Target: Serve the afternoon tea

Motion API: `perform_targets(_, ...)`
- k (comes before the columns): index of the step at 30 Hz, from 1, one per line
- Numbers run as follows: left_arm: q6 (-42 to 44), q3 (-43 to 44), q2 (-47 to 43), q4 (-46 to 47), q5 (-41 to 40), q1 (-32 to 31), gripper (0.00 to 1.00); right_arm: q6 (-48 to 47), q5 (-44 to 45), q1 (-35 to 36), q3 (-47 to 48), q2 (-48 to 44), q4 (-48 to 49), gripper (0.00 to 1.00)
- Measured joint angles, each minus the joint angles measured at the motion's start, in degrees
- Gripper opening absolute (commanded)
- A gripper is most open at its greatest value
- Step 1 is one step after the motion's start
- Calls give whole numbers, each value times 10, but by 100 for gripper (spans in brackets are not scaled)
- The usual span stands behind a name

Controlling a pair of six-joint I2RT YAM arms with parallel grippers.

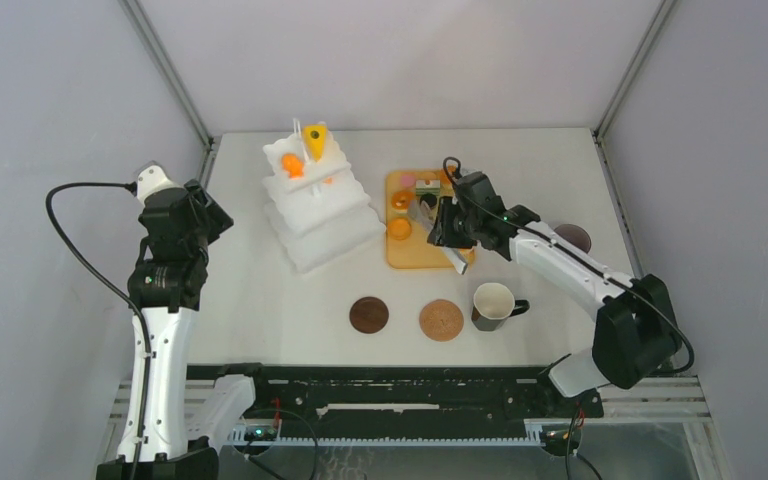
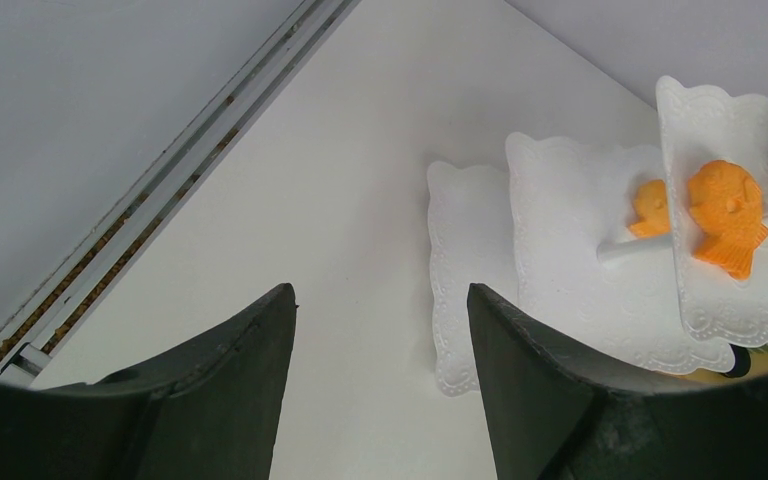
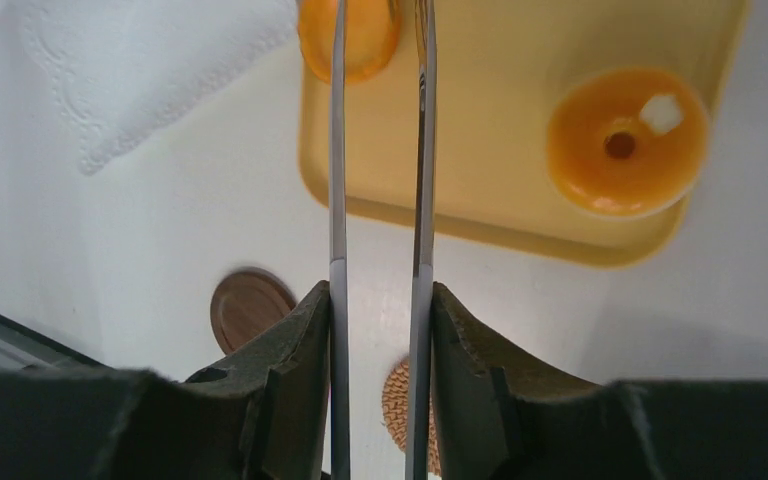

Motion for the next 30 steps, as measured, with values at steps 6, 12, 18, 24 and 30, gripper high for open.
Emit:
perform_targets(6,0,0,0,0,1,0,69,32,-59,-16,-23,39,6,45)
perform_targets(12,0,0,1,0,0,0,69,45,-99,-30,-25,57,29,43)
perform_targets(18,0,0,1,0,0,0,69,54,-122,-37,-25,79,39,18)
perform_targets(24,0,0,1,0,0,0,69,55,-122,-37,-28,61,33,0)
perform_targets(30,0,0,0,0,0,0,69,54,-120,-36,-36,-18,12,0)
